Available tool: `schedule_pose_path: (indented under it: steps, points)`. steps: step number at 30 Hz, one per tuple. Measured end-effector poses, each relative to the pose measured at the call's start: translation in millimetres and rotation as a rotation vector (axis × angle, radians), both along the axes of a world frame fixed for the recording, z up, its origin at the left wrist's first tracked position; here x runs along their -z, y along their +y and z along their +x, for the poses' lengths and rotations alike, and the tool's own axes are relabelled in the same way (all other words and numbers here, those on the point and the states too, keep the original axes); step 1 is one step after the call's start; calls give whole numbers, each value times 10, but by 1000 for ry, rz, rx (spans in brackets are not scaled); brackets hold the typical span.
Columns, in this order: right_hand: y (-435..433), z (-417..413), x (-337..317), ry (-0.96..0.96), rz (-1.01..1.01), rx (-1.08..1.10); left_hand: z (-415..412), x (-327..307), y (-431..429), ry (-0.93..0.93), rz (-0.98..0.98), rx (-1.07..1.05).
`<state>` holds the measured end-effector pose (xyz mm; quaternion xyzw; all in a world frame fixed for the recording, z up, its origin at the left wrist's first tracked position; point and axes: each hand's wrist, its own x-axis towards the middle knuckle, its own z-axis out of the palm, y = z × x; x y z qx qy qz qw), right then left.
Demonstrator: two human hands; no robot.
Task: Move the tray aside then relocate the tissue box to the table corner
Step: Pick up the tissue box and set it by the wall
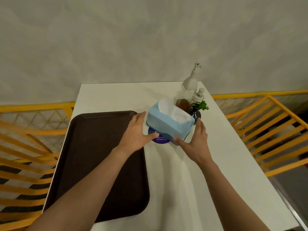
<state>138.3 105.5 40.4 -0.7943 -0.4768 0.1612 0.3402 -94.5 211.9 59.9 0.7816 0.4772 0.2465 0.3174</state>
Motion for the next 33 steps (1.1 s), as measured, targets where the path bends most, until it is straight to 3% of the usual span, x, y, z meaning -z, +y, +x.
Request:
schedule_pose_path:
  steps: [12, 33]
  points:
    - [81, 159, 351, 171, 68, -56, 470, 175, 516, 24, -101, 62]
    - [698, -255, 261, 117, 93, -92, 317, 57, 1263, 114, -53, 26]
